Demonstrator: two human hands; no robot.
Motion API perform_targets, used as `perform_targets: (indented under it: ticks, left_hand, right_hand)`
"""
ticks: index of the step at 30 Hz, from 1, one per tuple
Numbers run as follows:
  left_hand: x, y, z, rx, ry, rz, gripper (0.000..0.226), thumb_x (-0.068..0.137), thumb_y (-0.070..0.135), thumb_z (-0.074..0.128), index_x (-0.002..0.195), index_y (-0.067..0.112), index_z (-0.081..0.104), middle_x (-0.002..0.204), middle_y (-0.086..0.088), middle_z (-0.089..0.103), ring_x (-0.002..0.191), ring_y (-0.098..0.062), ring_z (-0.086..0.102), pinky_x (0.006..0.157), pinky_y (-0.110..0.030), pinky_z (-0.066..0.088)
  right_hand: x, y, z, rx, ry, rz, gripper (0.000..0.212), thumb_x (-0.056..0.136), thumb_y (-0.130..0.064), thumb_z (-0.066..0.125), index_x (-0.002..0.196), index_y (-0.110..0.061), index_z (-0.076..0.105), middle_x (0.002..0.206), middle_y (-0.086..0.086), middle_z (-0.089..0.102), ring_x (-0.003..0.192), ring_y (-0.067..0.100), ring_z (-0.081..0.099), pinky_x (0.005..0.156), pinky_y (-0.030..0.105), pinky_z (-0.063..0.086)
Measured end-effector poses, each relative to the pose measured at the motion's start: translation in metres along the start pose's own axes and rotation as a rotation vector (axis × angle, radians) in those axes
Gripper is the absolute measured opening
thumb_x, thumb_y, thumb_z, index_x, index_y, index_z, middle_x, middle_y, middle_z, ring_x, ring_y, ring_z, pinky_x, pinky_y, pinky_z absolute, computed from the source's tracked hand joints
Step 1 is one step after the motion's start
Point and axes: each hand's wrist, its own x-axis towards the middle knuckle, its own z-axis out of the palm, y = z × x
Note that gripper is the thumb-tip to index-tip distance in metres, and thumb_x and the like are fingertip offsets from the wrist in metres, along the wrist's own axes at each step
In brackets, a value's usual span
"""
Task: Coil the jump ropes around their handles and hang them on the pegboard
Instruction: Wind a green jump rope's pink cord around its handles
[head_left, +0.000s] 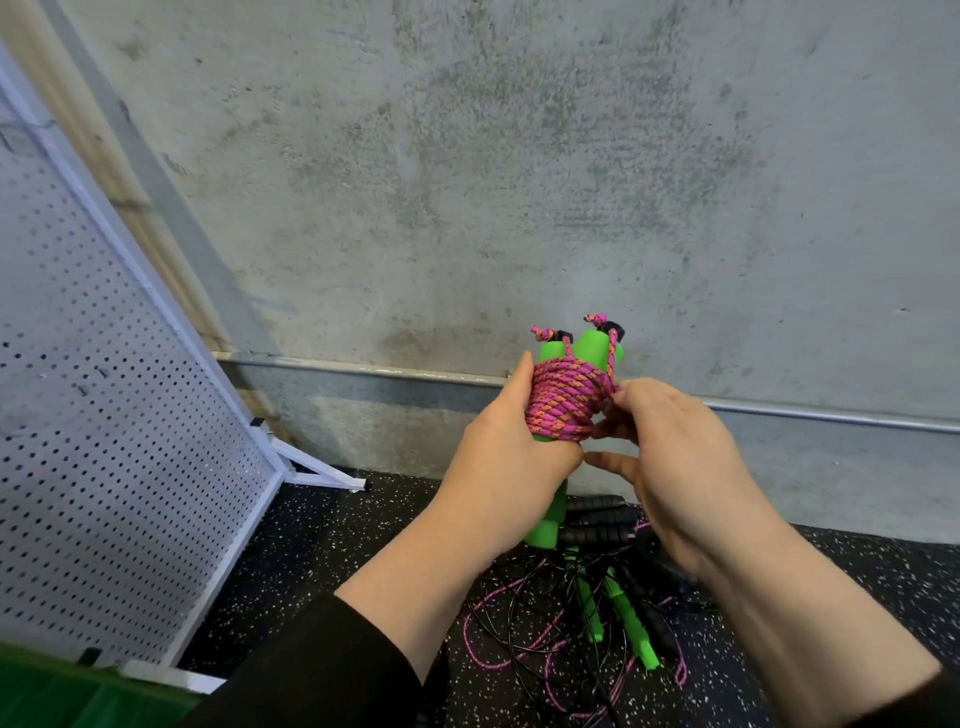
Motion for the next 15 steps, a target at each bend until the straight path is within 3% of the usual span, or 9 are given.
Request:
perform_targets:
  ticks: [2,4,8,10,13,15]
  left_hand:
    - [0.001,-0.001,-0.002,-0.074,-0.027,0.017,0.084,0.081,0.010,0.069,0.152,0.042,0.039,0.091,0.012,0.068,0.069,-0.003,0.056,0.067,-0.022,0.046]
    - [0.003,-0.001,-0.008,-0.094,-0.091,0.027,0.081,0.080,0.010,0.069,0.149,0.043,0.041,0.088,0.010,0.067,0.068,-0.003,0.055,0.070,-0.026,0.049]
    - [0.002,-0.001,-0.012,-0.131,-0.150,0.027,0.089,0.084,0.014,0.071,0.156,0.045,0.027,0.107,0.012,0.071,0.086,-0.001,0.063,0.088,-0.030,0.053]
    - [0.002,-0.003,-0.008,-0.137,-0.113,0.012,0.093,0.087,0.016,0.070,0.158,0.045,0.019,0.113,0.013,0.069,0.092,0.000,0.063,0.087,-0.023,0.051]
    - [0.002,-0.004,-0.005,-0.104,-0.061,-0.006,0.101,0.087,0.015,0.071,0.161,0.041,0.007,0.115,0.017,0.065,0.093,0.001,0.061,0.076,-0.009,0.045]
    - [0.003,-0.006,-0.004,-0.108,-0.063,-0.020,0.112,0.083,0.018,0.074,0.161,0.038,-0.005,0.126,0.012,0.063,0.106,-0.002,0.061,0.082,-0.008,0.045]
  right_hand:
    - [0.002,-0.003,-0.004,-0.079,-0.003,-0.039,0.023,0.093,-0.023,0.049,0.082,-0.012,0.065,0.080,0.004,0.061,0.076,0.014,0.057,0.076,0.045,0.055]
    - [0.002,-0.003,-0.007,-0.153,-0.010,-0.078,0.021,0.090,-0.028,0.052,0.082,-0.013,0.063,0.073,-0.003,0.060,0.074,0.012,0.058,0.078,0.047,0.056]
    - [-0.001,-0.004,-0.007,-0.019,-0.049,-0.073,0.014,0.101,-0.016,0.055,0.090,-0.014,0.063,0.081,-0.001,0.066,0.078,0.012,0.062,0.078,0.042,0.060]
    - [0.000,-0.006,-0.006,0.015,-0.004,-0.077,0.006,0.101,-0.018,0.058,0.103,-0.016,0.063,0.095,0.004,0.067,0.083,0.013,0.065,0.076,0.039,0.061]
    - [0.000,0.002,0.000,0.007,0.081,-0.106,0.013,0.101,-0.023,0.060,0.114,-0.026,0.059,0.106,0.002,0.065,0.095,0.016,0.069,0.079,0.045,0.063]
    - [-0.003,0.010,0.006,-0.088,0.042,-0.148,0.023,0.098,-0.035,0.061,0.120,-0.033,0.057,0.115,-0.002,0.067,0.103,0.012,0.069,0.088,0.049,0.060]
